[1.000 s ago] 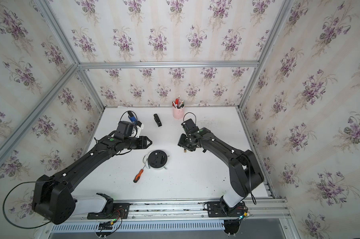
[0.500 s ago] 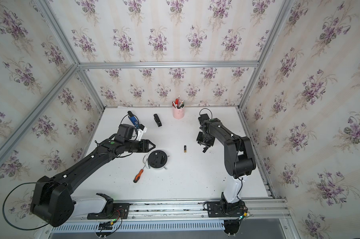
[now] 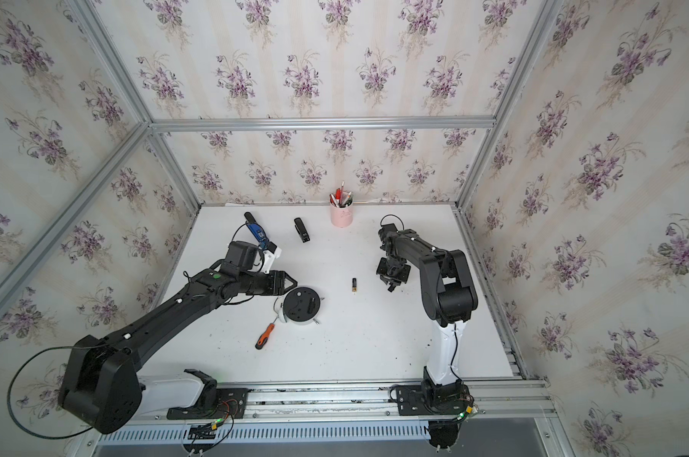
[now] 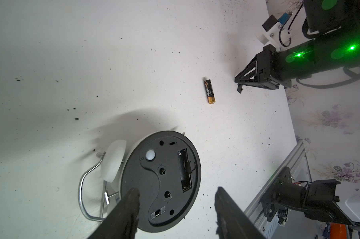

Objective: Remove the battery from the alarm
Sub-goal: Pick up the cover from the center of the board.

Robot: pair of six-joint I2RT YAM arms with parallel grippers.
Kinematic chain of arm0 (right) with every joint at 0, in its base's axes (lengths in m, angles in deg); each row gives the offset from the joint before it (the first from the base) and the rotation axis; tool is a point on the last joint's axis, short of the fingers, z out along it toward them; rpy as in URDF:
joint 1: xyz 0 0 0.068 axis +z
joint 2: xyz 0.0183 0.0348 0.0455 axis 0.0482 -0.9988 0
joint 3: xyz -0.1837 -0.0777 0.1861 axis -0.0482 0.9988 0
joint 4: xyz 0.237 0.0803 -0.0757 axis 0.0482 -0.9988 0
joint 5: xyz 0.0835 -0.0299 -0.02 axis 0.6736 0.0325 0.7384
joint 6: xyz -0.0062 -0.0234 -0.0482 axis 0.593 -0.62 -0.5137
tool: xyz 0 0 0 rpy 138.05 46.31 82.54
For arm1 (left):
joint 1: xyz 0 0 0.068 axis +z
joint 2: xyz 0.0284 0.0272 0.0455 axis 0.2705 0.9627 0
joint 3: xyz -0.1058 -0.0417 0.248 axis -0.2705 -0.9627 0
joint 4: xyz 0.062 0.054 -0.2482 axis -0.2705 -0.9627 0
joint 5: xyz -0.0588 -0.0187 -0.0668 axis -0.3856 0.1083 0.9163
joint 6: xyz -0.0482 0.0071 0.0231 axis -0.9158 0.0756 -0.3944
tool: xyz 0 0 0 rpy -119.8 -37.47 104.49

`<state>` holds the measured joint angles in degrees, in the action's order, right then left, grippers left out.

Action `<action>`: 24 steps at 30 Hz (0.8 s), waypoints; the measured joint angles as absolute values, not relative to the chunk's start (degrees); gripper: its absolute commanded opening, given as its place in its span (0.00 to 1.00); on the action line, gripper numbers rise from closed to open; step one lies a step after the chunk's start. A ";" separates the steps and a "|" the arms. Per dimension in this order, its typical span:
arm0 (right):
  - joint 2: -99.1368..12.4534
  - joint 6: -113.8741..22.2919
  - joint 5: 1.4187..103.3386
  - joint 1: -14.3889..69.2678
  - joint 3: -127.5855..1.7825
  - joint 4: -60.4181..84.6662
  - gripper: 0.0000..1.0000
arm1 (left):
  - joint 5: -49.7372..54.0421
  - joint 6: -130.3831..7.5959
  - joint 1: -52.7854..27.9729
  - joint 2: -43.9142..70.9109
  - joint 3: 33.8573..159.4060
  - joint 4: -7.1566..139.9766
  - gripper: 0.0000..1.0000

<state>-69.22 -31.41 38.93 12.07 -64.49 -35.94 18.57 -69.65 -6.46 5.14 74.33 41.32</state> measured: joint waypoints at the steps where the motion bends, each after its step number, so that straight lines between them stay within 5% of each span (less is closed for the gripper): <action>1: -69.28 -31.41 38.66 12.00 -64.49 -35.90 0.27 | 18.54 -69.65 -6.46 5.14 74.31 41.30 0.61; 6: -69.30 -31.41 37.99 11.61 -64.28 -35.37 0.22 | 18.37 -69.65 -6.46 5.33 73.98 41.52 0.61; 14: -69.54 -31.45 37.44 11.11 -64.41 -34.26 0.01 | 18.28 -69.63 -6.46 5.49 73.96 41.72 0.61; 24: -65.19 -31.12 38.66 11.00 -62.24 -33.58 0.00 | 18.13 -69.41 -6.46 5.01 74.46 41.04 0.60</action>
<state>-65.19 -31.12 38.66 11.00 -62.24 -33.58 18.13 -69.41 -6.46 5.01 74.46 41.04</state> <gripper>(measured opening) 0.060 0.602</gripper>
